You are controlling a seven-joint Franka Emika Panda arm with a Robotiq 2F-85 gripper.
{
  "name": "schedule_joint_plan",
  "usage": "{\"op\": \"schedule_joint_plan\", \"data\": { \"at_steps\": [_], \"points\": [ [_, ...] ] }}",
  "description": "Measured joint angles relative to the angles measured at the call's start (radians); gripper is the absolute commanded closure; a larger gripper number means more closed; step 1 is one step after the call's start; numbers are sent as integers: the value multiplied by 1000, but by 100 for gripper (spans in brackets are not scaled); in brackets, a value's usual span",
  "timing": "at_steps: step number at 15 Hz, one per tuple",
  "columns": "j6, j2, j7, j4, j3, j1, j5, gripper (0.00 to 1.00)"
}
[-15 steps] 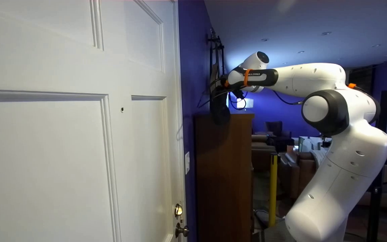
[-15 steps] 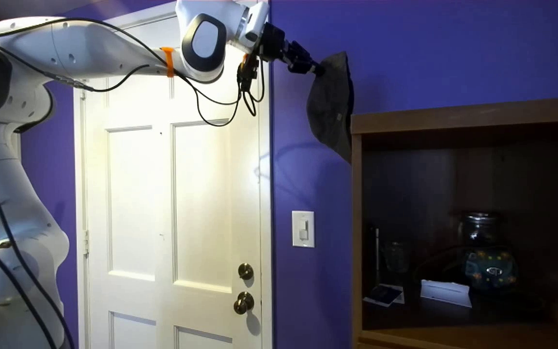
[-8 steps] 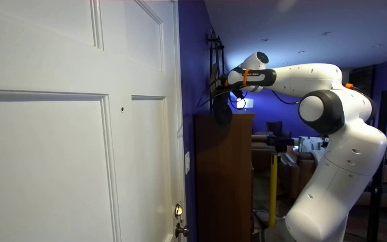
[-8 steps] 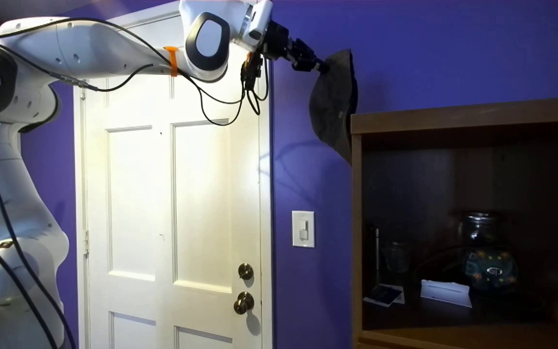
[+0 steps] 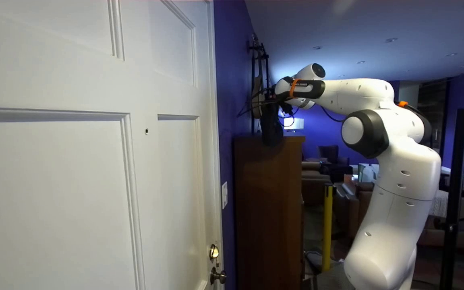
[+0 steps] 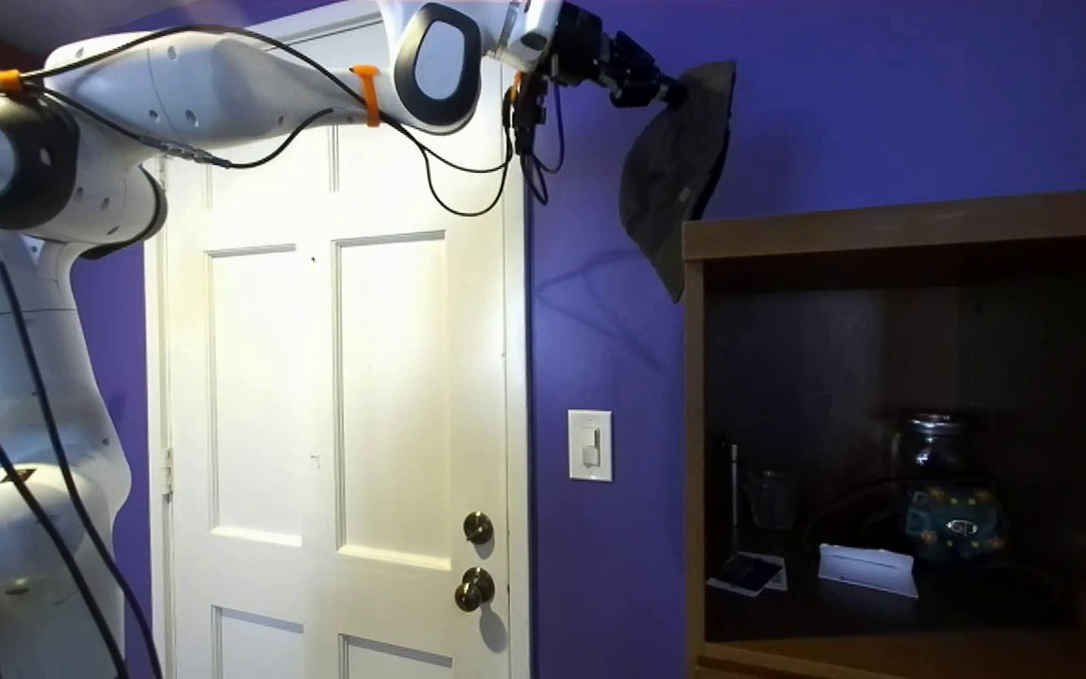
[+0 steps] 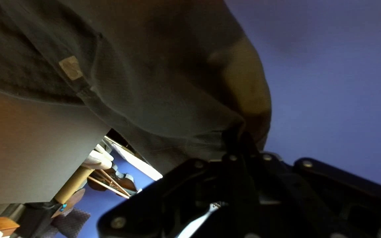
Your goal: Remove the hat from the door and put it on top of the cabinet on the right
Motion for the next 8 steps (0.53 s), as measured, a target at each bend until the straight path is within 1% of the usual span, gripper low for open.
{"op": "schedule_joint_plan", "data": {
  "at_steps": [5,8],
  "points": [
    [-3,114,-91,129,-88,3,178,99],
    [-18,192,-143,203,-119,-16,286,99]
  ]
}}
